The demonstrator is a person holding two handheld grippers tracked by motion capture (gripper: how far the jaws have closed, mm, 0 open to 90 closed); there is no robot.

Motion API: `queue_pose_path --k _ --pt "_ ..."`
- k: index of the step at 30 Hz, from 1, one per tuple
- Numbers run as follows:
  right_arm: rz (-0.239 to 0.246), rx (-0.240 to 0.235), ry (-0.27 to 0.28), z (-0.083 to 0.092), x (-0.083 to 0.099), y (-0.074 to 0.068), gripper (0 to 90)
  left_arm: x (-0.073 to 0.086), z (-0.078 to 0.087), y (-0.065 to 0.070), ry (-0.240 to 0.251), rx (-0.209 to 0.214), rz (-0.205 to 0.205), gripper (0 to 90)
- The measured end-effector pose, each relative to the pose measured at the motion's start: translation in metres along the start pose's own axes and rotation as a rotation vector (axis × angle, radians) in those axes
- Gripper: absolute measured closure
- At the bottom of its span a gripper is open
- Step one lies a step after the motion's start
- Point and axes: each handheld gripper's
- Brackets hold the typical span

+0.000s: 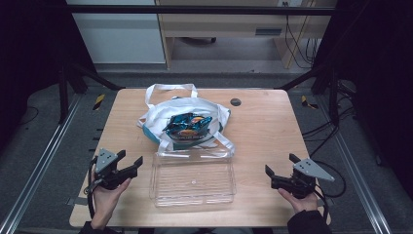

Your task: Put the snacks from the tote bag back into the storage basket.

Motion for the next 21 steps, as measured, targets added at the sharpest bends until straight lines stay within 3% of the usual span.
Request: queue_pose_path --k 13,21 --pt "0.010 0.001 -0.020 -0.001 0.001 0.000 5.1 -0.005 -0.001 0.002 -0.005 0.024 0.014 28.3" --pt "0.013 -0.002 -0.027 -0.002 0.001 -0.001 5.0 -0.013 0.000 0.005 0.010 0.017 -0.010 27.8"
Point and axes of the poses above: each handheld gripper's, and its own axes: z roughly backward along the jaws, x roughly out of its underside, y roughly to its right, and after that the axes turned 7 degrees about x, right-handed
